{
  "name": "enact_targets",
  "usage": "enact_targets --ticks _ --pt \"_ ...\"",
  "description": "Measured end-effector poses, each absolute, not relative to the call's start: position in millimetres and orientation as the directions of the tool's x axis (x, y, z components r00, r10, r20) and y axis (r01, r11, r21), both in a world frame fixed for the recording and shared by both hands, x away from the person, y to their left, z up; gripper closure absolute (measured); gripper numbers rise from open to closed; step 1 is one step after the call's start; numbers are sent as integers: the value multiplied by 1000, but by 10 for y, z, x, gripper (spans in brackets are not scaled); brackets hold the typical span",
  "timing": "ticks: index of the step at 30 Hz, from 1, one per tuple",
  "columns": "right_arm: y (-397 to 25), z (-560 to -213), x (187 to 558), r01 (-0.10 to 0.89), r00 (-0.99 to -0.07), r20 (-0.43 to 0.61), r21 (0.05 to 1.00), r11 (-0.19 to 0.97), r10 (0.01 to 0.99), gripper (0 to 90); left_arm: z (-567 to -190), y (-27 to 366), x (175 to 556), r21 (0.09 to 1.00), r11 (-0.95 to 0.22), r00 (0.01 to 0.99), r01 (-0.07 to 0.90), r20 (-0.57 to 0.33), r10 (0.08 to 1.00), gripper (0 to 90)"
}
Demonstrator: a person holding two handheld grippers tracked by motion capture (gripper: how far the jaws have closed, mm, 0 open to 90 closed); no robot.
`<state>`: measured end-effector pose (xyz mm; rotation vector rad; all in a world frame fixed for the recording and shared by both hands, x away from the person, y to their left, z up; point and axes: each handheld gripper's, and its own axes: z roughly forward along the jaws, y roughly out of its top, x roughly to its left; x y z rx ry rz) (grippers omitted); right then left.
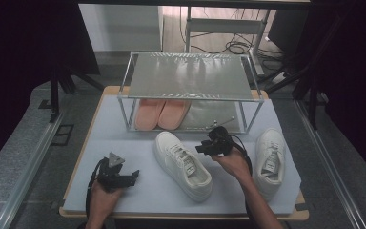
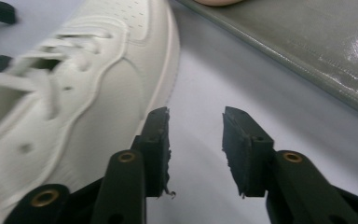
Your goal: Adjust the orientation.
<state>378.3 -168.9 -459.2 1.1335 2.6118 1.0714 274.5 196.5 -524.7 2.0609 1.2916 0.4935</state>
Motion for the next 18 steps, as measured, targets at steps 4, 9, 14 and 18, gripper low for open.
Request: enact_targets --ticks 4,9,14,18 --pt "-1754 -4517 3699 611 -722 209 641 465 660 539 -5247 1965 2744 694 -306 444 652 -23 896 134" --pt "-1816 -4421 3559 613 -719 218 646 456 660 486 -5247 1965 2744 694 -306 445 652 -22 895 134" --pt "-1857 -4327 3417 600 -736 227 654 461 637 455 -5248 1962 2744 696 -302 442 651 -24 897 134" --pt "-1810 -4268 3284 567 -772 212 656 498 599 402 -5248 1964 2746 696 -305 444 650 -22 896 134"
